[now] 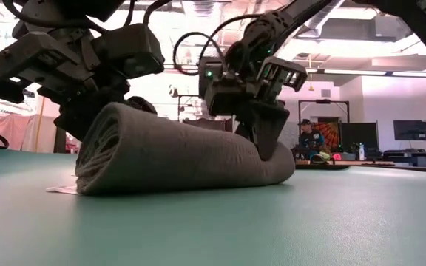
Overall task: Roll towel
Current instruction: Roll the microfiber towel
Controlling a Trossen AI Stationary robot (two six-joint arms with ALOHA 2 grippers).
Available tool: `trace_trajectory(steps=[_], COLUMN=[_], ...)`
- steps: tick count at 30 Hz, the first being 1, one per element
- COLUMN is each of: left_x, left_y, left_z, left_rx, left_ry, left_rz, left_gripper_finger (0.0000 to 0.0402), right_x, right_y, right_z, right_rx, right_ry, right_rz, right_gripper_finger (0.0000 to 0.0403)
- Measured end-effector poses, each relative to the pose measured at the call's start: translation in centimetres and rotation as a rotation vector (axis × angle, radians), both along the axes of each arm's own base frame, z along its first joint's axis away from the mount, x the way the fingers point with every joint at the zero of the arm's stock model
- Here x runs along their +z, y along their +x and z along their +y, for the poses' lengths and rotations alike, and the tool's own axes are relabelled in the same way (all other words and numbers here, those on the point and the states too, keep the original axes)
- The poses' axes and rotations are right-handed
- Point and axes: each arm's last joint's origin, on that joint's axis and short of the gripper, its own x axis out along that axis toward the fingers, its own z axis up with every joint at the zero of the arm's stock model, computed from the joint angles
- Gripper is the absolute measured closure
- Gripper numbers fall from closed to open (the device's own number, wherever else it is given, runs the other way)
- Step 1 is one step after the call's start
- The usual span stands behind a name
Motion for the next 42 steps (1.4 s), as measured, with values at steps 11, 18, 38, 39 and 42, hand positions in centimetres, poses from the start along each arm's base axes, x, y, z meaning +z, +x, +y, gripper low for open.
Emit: trace_trajectory(steps=[11,18,38,39,42], left_x=[0.1,0.1,0.2,0.2,0.3], left_y=[0.0,0.0,0.0,0.0,0.1], left_z=[-0.1,-0.1,-0.3,-0.3,-0.3], left_rx=[-0.016,-0.026,-0.107,-0.106,-0.107], left_ry=[-0.017,-0.024,-0.085,-0.086,-0.089], left_rz=[0.002,0.002,0.017,0.016,0.007], left_gripper_finger=[0.0401,0.0401,0.0401,0.0401,0.0401], right_x=[3.4,1.7,1.2,0.9,-0.3], right_y=[1.5,2.3,4.7,4.8,5.3], right_z=[-0.2,-0.4,-2.0,-2.1,-2.2], right_rx=[-0.011,-0.036,-0.208,-0.227,-0.275], right_ry=[0.029,0.058,0.096,0.091,0.105], right_rz=[-0.038,-0.032,-0.087,-0.082,-0.038], right_gripper_finger=[0.0364,0.0364,0.0364,0.0364,0.0364])
